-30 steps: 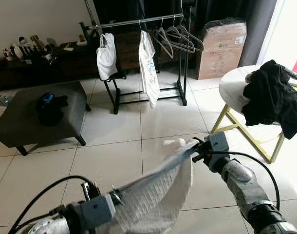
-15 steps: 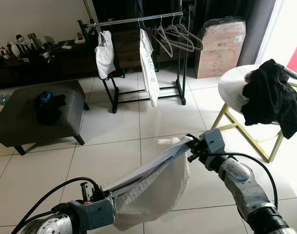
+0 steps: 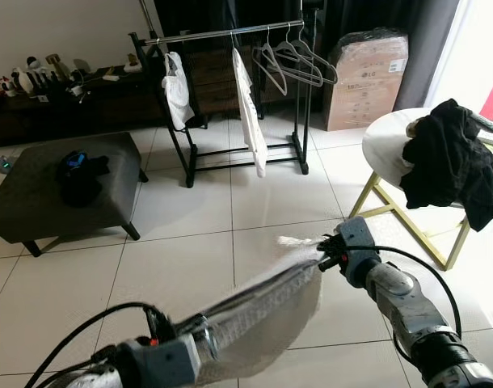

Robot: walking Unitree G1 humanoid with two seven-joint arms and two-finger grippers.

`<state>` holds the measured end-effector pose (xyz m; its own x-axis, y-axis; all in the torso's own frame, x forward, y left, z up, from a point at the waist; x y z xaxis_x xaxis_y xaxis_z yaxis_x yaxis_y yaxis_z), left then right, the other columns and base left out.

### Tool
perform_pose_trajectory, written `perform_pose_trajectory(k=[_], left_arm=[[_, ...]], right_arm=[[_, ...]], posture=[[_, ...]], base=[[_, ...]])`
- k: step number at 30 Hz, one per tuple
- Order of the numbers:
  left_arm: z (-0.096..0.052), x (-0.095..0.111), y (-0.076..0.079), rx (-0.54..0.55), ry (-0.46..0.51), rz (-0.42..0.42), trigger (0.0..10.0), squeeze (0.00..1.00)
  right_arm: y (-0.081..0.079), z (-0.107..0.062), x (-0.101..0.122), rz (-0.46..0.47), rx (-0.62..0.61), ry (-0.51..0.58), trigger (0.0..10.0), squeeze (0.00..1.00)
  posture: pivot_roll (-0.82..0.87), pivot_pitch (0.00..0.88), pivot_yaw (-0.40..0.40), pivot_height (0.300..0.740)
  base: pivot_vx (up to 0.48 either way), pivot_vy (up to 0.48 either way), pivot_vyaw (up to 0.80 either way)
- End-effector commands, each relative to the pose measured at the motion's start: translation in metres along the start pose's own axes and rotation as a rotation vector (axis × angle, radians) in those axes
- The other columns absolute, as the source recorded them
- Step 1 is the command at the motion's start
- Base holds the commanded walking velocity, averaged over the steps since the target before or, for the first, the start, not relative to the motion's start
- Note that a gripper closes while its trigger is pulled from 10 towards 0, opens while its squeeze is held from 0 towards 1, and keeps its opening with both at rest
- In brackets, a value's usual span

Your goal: Hang hanger

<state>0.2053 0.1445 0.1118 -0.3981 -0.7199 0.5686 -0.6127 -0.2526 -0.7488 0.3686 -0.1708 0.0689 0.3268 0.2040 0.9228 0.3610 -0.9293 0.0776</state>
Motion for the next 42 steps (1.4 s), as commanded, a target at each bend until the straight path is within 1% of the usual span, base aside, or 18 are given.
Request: perform_pose_trajectory(k=[1,4,8,10,11,13,15,18,20,22,25,27,29,32,34,37,39,42], left_arm=[[-0.015,-0.014,-0.012,0.043,-0.047,0.025,10.0,0.0],[-0.019,-0.013,-0.022,0.105,-0.028,0.032,10.0,0.0],[-0.024,-0.01,-0.023,0.134,-0.004,0.023,10.0,0.0],[-0.026,-0.008,-0.025,0.168,0.006,0.011,10.0,0.0],[-0.027,-0.009,-0.026,0.19,-0.002,0.005,10.0,0.0],[-0.028,-0.011,-0.024,0.181,-0.017,-0.005,10.0,0.0],[-0.029,-0.014,-0.02,0.156,-0.035,0.015,10.0,0.0],[-0.032,-0.015,-0.019,0.167,-0.046,-0.007,10.0,0.0],[-0.034,-0.014,-0.022,0.204,-0.041,-0.015,10.0,0.0],[-0.035,-0.011,-0.025,0.23,-0.024,-0.023,10.0,0.0],[-0.038,-0.003,-0.032,0.283,0.022,-0.047,10.0,0.0],[-0.039,0.004,-0.023,0.221,0.054,-0.035,10.0,0.0],[-0.041,0.007,-0.014,0.157,0.066,-0.001,10.0,0.0],[-0.042,0.006,-0.014,0.146,0.063,0.015,10.0,0.0],[-0.042,0.007,-0.015,0.149,0.07,0.01,10.0,0.0],[-0.039,0.009,-0.009,0.104,0.086,0.023,10.0,0.0],[-0.039,0.012,-0.01,0.126,0.101,0.018,10.0,0.0],[-0.041,0.012,-0.013,0.161,0.1,0.02,10.0,0.0]], right_arm=[[0.038,-0.01,-0.004,0.035,-0.168,-0.031,0.0,0.0],[0.04,-0.011,-0.012,0.051,-0.179,-0.048,0.0,0.0],[0.045,-0.014,-0.016,0.079,-0.187,-0.042,0.0,0.0],[0.044,-0.014,-0.018,0.123,-0.167,-0.03,0.0,0.0],[0.042,-0.015,-0.019,0.133,-0.153,-0.023,0.0,0.0],[0.043,-0.016,-0.019,0.126,-0.158,-0.018,0.0,0.0],[0.047,-0.017,-0.019,0.12,-0.176,-0.01,0.0,0.0],[0.061,-0.023,-0.015,0.131,-0.23,0.016,0.0,0.0],[0.07,-0.028,-0.015,0.157,-0.25,0.025,0.0,0.0],[0.071,-0.029,-0.015,0.154,-0.239,0.022,0.0,0.0],[0.066,-0.029,-0.019,0.129,-0.175,0.01,0.0,0.0],[0.06,-0.03,-0.024,0.105,-0.118,-0.001,0.0,0.0],[0.051,-0.029,-0.028,0.065,-0.045,-0.018,0.0,0.0],[0.047,-0.028,-0.028,0.042,-0.014,-0.024,0.0,0.0],[0.045,-0.027,-0.026,0.051,-0.007,-0.015,0.0,0.0],[0.04,-0.024,-0.024,0.055,0.022,-0.005,0.0,0.0],[0.032,-0.022,-0.022,0.052,0.064,0.011,0.0,0.0],[0.03,-0.021,-0.019,0.05,0.08,0.031,0.0,0.0]], posture=[[-0.05,0.118,0.094,0.74],[-0.04,0.117,0.093,0.74],[-0.04,0.122,0.092,0.74],[-0.04,0.124,0.092,0.74],[-0.04,0.125,0.09,0.74],[-0.04,0.128,0.089,0.74],[-0.04,0.129,0.089,0.74],[-0.04,0.134,0.089,0.74],[-0.04,0.135,0.088,0.74],[-0.04,0.137,0.086,0.74],[-0.04,0.145,0.083,0.74],[-0.04,0.146,0.084,0.74],[-0.03,0.146,0.085,0.74],[-0.03,0.146,0.086,0.74],[-0.03,0.146,0.084,0.74],[-0.03,0.144,0.084,0.74],[-0.03,0.144,0.084,0.74],[-0.03,0.146,0.085,0.74]], base=[[0.0,0.0,0.0],[0.0,0.0,0.0],[0.0,0.0,0.0],[0.0,0.0,0.0],[0.0,0.0,0.0],[0.0,0.0,0.0],[0.0,0.0,0.0],[0.0,0.0,0.0],[0.0,0.0,0.0],[0.0,0.0,0.0],[0.0,0.0,0.0],[0.0,0.0,0.0],[0.0,0.0,0.0],[0.0,0.0,0.0],[0.0,0.0,0.0],[0.0,0.0,0.0],[0.0,0.0,0.0],[0.0,0.0,0.0]])
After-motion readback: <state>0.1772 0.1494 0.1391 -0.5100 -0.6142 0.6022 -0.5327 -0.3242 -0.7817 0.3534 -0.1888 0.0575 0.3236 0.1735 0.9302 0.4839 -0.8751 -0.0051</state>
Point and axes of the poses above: a point about 5 cm out from each wrist's last joint towards the gripper, its own z axis pointing out of the wrist towards the gripper, its own x axis along the axis of the wrist's last joint, y = z × x, the point moved 3 cm from there along z, pointing out of the wrist towards the gripper, and after that the axes turned 4 degrees about z, right-handed, at the moved point
